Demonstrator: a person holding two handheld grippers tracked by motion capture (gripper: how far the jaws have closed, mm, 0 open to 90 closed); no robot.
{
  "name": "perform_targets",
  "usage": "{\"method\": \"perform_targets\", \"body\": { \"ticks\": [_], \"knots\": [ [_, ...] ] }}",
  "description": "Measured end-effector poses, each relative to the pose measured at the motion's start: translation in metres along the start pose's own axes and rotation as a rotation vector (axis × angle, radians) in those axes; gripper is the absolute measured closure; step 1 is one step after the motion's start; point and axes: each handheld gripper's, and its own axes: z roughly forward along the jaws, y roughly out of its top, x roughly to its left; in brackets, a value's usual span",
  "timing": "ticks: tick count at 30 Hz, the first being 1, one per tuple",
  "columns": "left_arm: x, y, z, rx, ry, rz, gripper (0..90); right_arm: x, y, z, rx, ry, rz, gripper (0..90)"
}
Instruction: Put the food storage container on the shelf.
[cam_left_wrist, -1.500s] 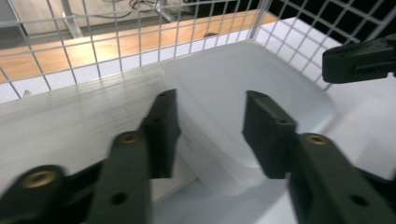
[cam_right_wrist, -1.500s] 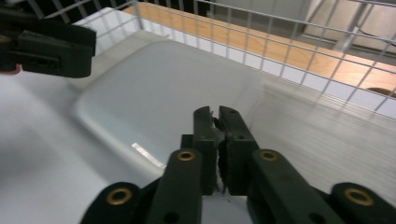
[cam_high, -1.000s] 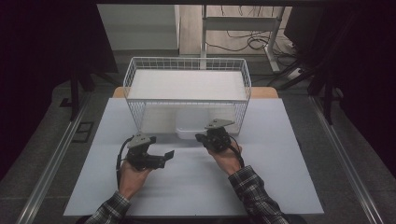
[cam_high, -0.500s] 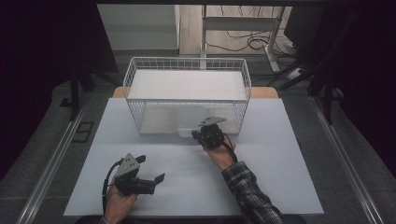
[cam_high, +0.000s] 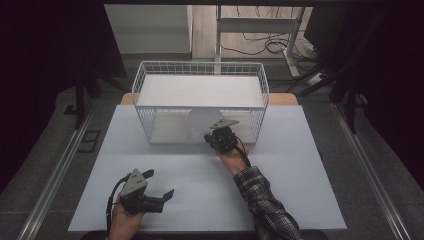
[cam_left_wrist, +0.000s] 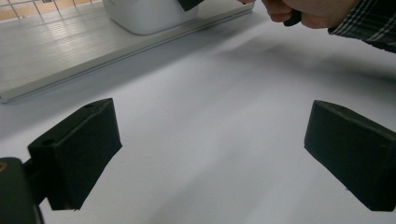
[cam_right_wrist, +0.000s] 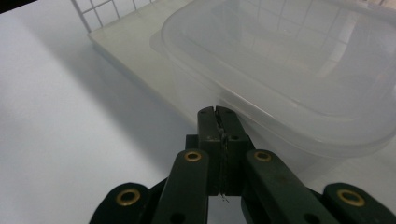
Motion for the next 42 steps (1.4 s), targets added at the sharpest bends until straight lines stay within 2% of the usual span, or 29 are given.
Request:
{"method": "perform_targets", "body": {
  "ticks": [6,10,13,15,17,19,24,25,26,28,38,42],
  "knots": [
    [0.001,-0.001,0.0,0.0,0.002,-0.004,3.1,-0.005,0.004,0.007,0.0,-0.013,0.016,88.8],
    [0.001,-0.001,0.0,-0.002,0.004,-0.002,3.1,-0.007,0.001,0.006,-0.002,-0.003,0.041,88.7],
    [0.001,-0.001,0.0,-0.001,0.005,-0.005,3.0,-0.006,0.001,0.004,-0.004,0.009,0.041,86.8],
    [0.002,-0.001,0.0,-0.001,0.005,-0.009,2.8,-0.003,0.001,-0.002,-0.009,0.039,0.046,79.6],
    [0.002,-0.001,0.0,0.002,0.007,-0.008,2.8,-0.001,0.001,-0.004,-0.011,0.045,0.045,76.9],
    [0.002,-0.001,0.001,0.007,0.005,-0.01,2.8,0.003,0.001,-0.012,-0.015,0.062,0.035,68.7],
    [0.002,-0.001,0.002,0.026,0.005,-0.006,2.5,0.008,-0.001,-0.024,-0.022,0.065,0.027,53.9],
    [0.002,-0.001,0.002,0.026,0.005,-0.006,2.5,0.008,-0.001,-0.024,-0.022,0.065,0.027,53.9],
    [0.002,-0.002,0.003,0.033,0.005,-0.002,2.5,0.009,-0.002,-0.027,-0.024,0.06,0.023,48.6],
    [0.002,-0.002,0.004,0.038,0.002,-0.001,2.4,0.01,-0.003,-0.03,-0.021,0.064,0.015,43.8],
    [0.003,-0.003,0.007,0.058,-0.02,-0.012,2.4,0.018,-0.014,-0.044,-0.025,0.076,-0.016,25.8],
    [0.001,-0.004,0.01,0.073,-0.028,-0.003,2.5,0.021,-0.018,-0.049,-0.021,0.07,-0.029,20.2]
  ]
}}
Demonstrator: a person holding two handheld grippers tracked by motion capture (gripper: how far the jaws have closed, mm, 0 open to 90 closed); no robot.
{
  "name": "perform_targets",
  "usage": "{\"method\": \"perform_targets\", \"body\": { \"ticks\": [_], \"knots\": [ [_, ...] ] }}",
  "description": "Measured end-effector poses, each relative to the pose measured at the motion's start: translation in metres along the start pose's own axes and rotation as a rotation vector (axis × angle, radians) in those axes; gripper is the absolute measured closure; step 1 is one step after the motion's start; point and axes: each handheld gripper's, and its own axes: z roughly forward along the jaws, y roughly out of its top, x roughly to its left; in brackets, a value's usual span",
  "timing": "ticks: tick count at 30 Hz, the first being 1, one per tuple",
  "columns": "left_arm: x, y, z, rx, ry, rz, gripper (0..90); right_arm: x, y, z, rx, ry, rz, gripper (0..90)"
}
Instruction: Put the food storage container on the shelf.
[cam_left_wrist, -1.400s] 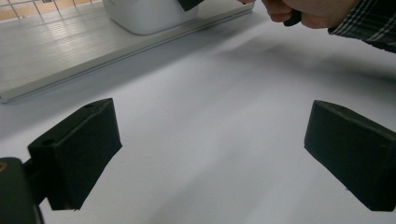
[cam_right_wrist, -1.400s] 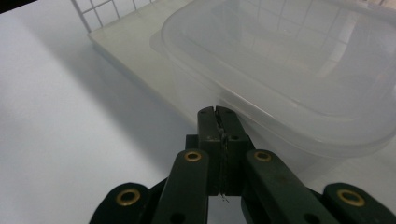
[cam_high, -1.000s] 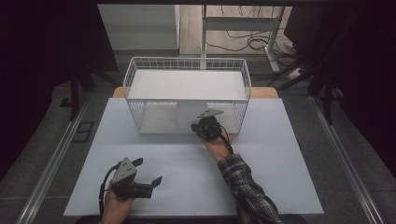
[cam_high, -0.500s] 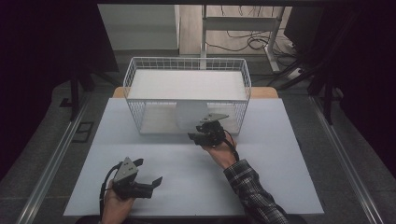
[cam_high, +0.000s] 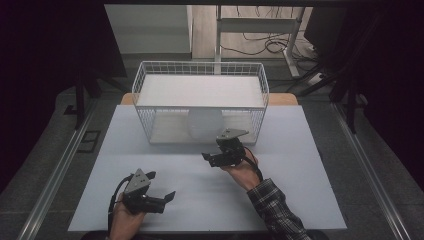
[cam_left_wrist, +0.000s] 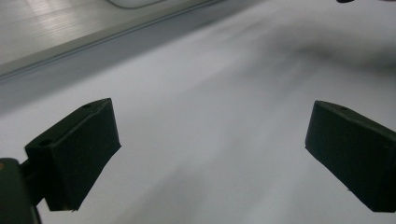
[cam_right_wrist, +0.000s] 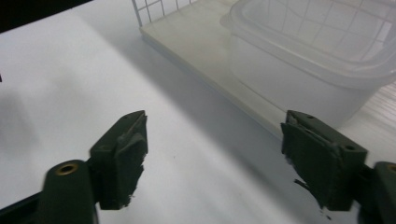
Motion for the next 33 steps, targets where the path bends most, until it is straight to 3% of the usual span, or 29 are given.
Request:
{"method": "perform_targets", "body": {
  "ticks": [23,33],
  "knots": [
    [0.0,-0.001,0.003,0.022,0.006,0.013,2.4,0.007,-0.023,-0.027,0.005,0.012,0.003,7.8],
    [0.0,-0.001,0.004,0.031,0.007,0.014,2.4,0.006,-0.038,-0.052,0.008,0.007,0.016,3.5]
  ]
}}
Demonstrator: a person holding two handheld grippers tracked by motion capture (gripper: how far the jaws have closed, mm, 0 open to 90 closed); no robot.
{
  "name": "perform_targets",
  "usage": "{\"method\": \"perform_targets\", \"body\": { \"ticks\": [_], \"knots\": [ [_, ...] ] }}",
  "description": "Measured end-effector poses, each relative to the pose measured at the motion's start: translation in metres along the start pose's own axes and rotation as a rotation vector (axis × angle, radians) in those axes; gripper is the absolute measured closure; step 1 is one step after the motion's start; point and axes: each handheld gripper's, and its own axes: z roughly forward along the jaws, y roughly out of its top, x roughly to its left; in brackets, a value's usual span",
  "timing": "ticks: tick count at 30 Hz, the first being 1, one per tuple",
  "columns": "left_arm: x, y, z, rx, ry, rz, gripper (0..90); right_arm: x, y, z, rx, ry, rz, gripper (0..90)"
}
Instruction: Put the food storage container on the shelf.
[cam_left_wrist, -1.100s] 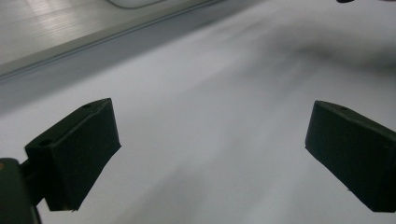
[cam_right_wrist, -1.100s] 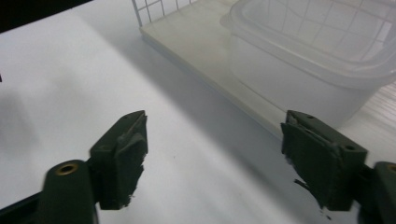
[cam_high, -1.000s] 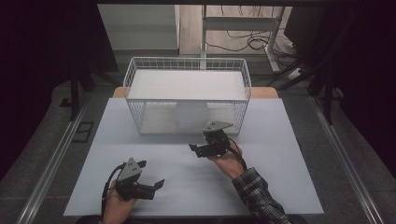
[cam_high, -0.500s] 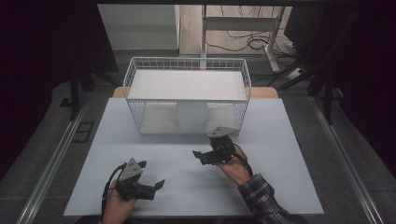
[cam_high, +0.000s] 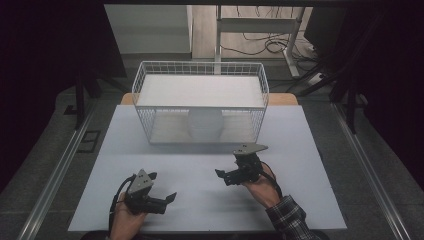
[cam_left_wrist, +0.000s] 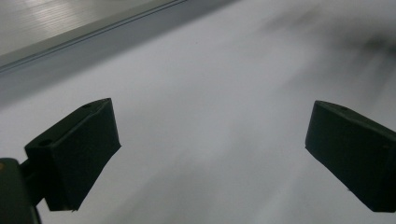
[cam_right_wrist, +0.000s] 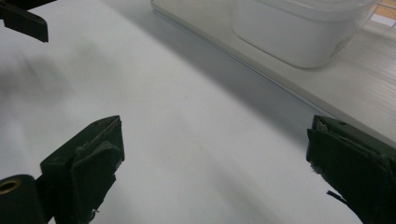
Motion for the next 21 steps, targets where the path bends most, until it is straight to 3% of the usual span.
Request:
{"method": "perform_targets", "body": {
  "ticks": [8,21],
  "knots": [
    [0.0,0.0,0.001,0.021,-0.009,-0.003,2.4,-0.001,-0.01,-0.017,0.004,-0.013,0.009,2.4],
    [0.001,-0.001,-0.01,0.034,0.034,0.021,2.1,-0.007,-0.032,-0.054,-0.028,-0.057,0.037,1.5]
  ]
}}
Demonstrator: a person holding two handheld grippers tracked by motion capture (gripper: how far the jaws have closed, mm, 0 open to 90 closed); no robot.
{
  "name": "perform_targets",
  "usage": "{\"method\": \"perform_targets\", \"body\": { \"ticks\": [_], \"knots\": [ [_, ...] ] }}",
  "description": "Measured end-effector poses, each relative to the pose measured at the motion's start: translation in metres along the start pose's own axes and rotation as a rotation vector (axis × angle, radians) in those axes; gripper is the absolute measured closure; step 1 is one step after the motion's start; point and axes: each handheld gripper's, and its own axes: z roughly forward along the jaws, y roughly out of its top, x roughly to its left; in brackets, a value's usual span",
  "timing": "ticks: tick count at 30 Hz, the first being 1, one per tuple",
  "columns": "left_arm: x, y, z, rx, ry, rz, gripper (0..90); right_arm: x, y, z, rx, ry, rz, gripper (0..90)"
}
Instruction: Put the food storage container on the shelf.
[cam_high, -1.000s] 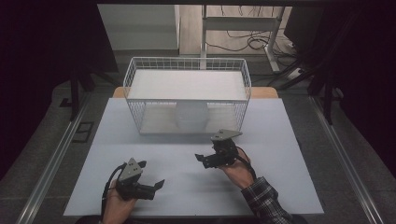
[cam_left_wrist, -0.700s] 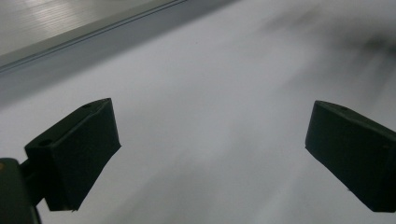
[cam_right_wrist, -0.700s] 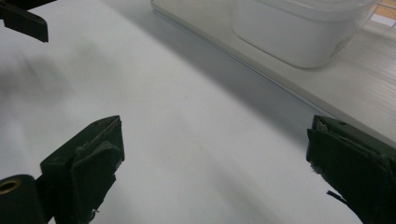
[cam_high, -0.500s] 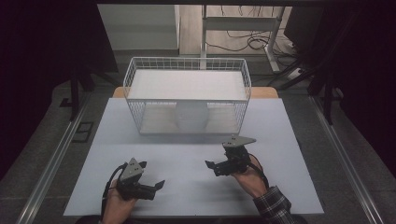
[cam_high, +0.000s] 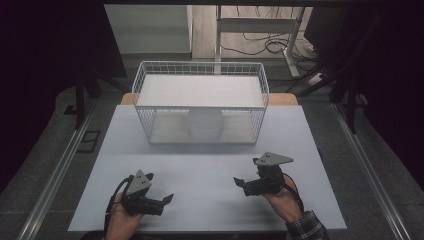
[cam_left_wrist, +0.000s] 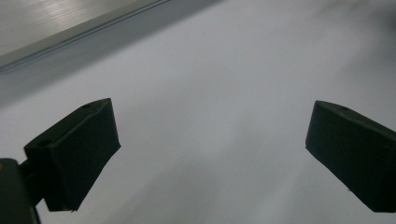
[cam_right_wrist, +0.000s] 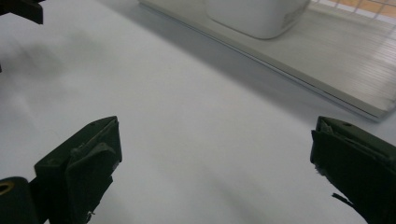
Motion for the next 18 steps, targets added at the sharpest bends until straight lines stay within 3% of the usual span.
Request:
{"method": "perform_targets", "body": {
  "ticks": [9,15,18],
  "knots": [
    [0.007,-0.006,-0.015,-0.028,0.045,-0.02,1.0,-0.005,-0.012,-0.018,-0.011,-0.033,0.023,0.0],
    [0.012,-0.014,-0.027,-0.048,0.079,-0.05,0.0,-0.007,-0.023,-0.034,-0.016,-0.084,0.033,0.0],
    [0.016,-0.018,-0.033,-0.067,0.09,-0.071,0.0,-0.008,-0.032,-0.044,-0.016,-0.134,0.032,0.0]
  ]
}}
